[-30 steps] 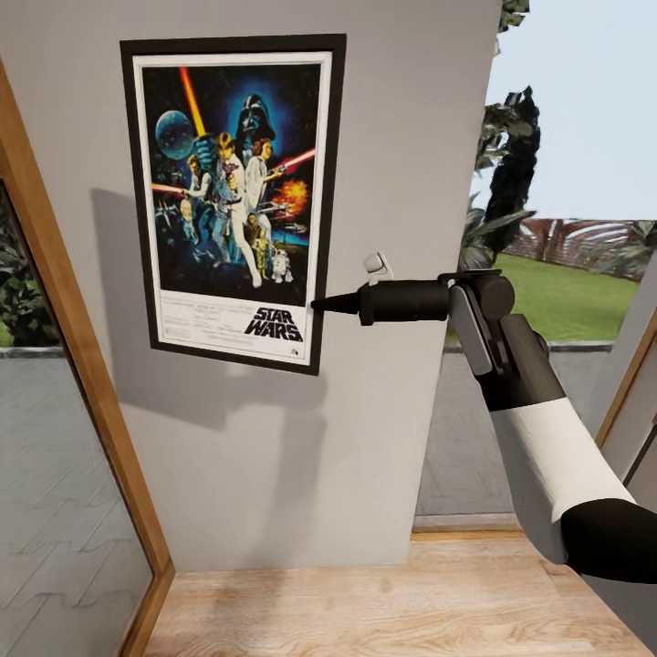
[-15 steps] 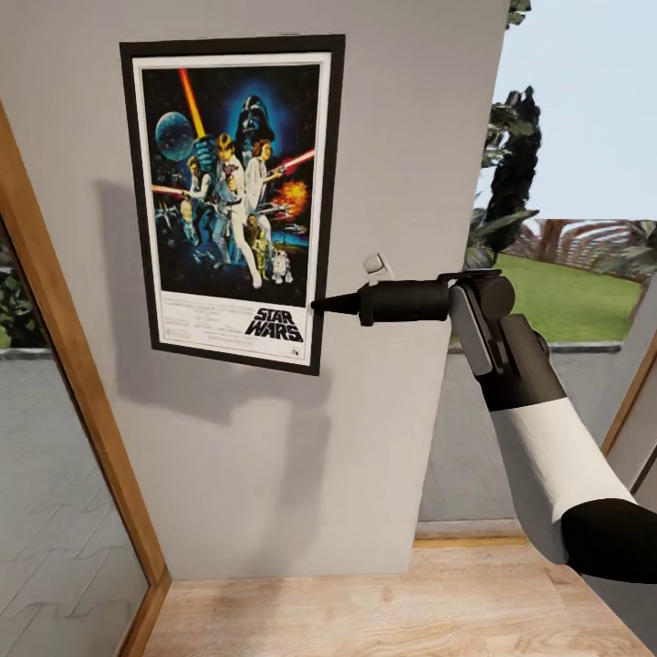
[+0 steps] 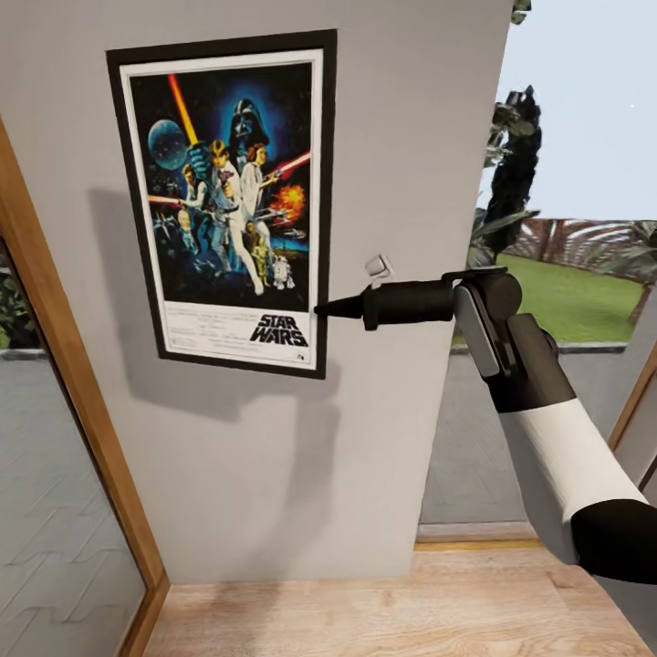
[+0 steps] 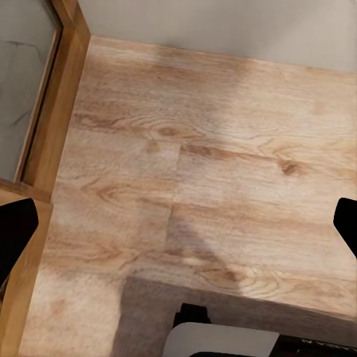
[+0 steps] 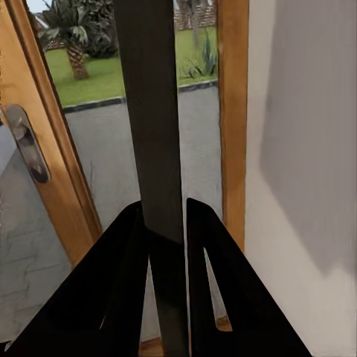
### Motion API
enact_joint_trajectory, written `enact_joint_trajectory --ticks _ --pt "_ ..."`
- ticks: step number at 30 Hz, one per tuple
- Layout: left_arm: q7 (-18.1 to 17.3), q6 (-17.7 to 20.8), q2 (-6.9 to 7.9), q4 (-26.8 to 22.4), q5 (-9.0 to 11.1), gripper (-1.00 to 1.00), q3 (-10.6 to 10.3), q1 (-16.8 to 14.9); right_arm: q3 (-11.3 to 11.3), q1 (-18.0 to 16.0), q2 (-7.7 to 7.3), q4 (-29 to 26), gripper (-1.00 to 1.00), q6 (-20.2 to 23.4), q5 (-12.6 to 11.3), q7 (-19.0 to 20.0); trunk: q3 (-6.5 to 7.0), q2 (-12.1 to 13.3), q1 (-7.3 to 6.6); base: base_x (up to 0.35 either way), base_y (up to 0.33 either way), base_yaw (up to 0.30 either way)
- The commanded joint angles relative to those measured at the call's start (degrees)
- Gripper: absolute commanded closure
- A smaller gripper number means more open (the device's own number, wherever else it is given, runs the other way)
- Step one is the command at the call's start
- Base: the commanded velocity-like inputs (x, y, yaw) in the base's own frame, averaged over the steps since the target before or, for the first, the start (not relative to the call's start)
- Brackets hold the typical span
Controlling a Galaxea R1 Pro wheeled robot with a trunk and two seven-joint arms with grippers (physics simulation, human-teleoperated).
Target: Pick up the poster from the kitchen countertop and hang it on one of the wall nails in the kitchen.
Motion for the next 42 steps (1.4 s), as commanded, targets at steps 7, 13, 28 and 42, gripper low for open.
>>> enact_joint_trajectory --ticks 7,13,28,42 --pt "-0.37 -0.08 -0.03 -0.03 0.0 -1.0 0.2 0.02 0.6 -0.02 -0.26 -0.37 1.0 0.3 -0.16 0.75 -0.01 -0.03 0.02 0.0 0.0 0.0" --pt "-0.37 -0.08 -0.03 -0.03 0.0 -1.0 0.2 0.02 0.71 -0.01 -0.28 -0.42 1.0 0.34 -0.12 0.8 -0.01 -0.03 0.02 0.001 0.0 0.0" --pt "-0.37 -0.08 -0.03 -0.03 0.0 -1.0 0.2 0.02 0.7 -0.01 -0.28 -0.5 1.0 0.29 -0.12 0.81 -0.01 -0.03 0.02 0.246 0.0 0.0" --pt "-0.37 -0.08 -0.03 -0.03 0.0 -1.0 0.2 0.02 0.68 0.0 -0.28 -0.5 1.0 0.28 -0.14 0.81 -0.01 -0.03 0.02 0.265 0.0 0.0"
